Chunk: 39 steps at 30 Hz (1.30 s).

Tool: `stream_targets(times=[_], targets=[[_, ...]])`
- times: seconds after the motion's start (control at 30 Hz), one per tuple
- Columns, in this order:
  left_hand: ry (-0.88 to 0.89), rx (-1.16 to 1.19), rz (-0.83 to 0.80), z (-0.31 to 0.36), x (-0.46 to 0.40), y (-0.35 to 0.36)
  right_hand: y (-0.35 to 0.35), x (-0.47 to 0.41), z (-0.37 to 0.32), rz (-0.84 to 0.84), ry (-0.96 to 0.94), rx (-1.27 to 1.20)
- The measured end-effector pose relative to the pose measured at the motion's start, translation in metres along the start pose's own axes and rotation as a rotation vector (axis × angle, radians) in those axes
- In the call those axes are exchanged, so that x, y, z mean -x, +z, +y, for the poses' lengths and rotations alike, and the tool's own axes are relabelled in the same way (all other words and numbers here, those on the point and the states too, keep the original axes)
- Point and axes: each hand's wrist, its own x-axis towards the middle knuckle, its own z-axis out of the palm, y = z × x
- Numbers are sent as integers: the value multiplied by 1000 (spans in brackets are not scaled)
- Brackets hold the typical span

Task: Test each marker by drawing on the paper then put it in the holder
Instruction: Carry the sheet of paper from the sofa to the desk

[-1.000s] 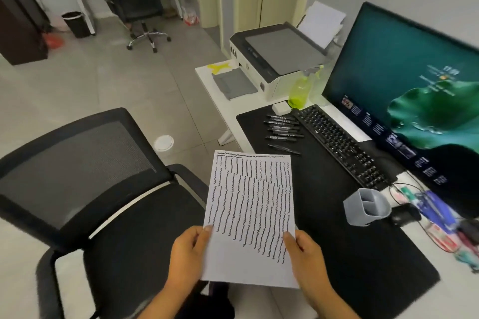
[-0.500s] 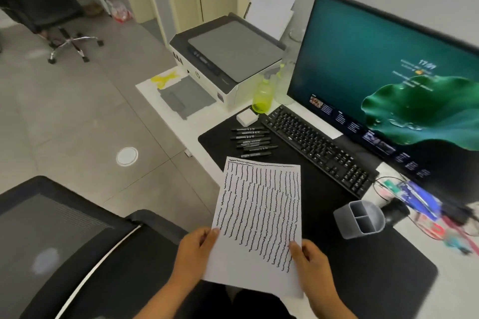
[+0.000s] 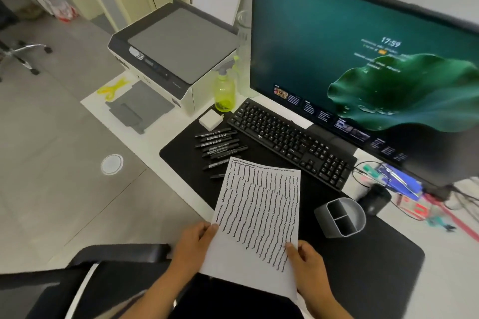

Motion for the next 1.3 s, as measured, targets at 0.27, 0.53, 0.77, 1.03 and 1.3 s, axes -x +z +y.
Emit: stream_targets(times=[0.27, 0.53, 0.77, 1.03, 1.3], targets=[[28, -180, -168, 10, -50, 4, 4, -12, 8, 88, 39, -51], [106, -568, -433, 21, -120, 9, 27, -37, 17, 265, 86, 14], [334, -1014, -563, 28, -156, 7, 46, -44, 24, 342, 143, 293], [996, -845, -452, 37, -170, 19, 60, -45, 29, 635, -66, 777], [1180, -959, -555, 14, -194, 40, 51, -76, 65, 478, -484, 979]])
